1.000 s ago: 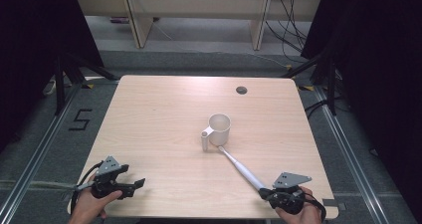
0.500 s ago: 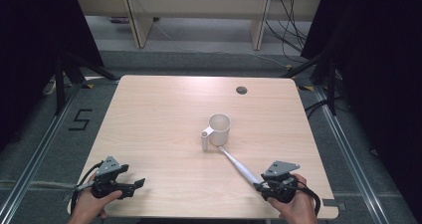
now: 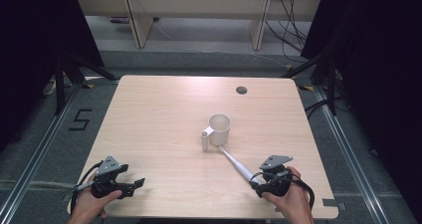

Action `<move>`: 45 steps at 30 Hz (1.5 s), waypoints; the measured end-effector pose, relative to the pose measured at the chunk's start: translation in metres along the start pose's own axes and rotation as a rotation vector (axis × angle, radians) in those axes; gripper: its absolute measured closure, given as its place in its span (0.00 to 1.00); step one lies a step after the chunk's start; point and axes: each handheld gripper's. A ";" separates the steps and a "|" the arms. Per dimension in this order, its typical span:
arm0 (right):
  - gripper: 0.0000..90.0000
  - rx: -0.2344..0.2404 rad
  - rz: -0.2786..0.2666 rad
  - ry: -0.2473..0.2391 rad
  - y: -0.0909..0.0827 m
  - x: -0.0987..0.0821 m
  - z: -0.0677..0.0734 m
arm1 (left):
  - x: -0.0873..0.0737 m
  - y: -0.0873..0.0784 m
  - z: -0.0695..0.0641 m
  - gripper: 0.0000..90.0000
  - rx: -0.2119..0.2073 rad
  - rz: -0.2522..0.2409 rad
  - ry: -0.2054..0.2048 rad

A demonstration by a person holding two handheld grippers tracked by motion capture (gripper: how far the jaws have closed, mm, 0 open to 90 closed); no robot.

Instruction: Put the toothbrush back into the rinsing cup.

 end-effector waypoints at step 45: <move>0.65 0.025 0.277 -0.107 0.051 0.053 -0.004 | 0.000 0.000 0.000 0.17 -0.004 0.015 0.002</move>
Point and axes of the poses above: each handheld gripper's, and its own axes: y roughly forward along the jaws, x roughly out of its top, z roughly to its left
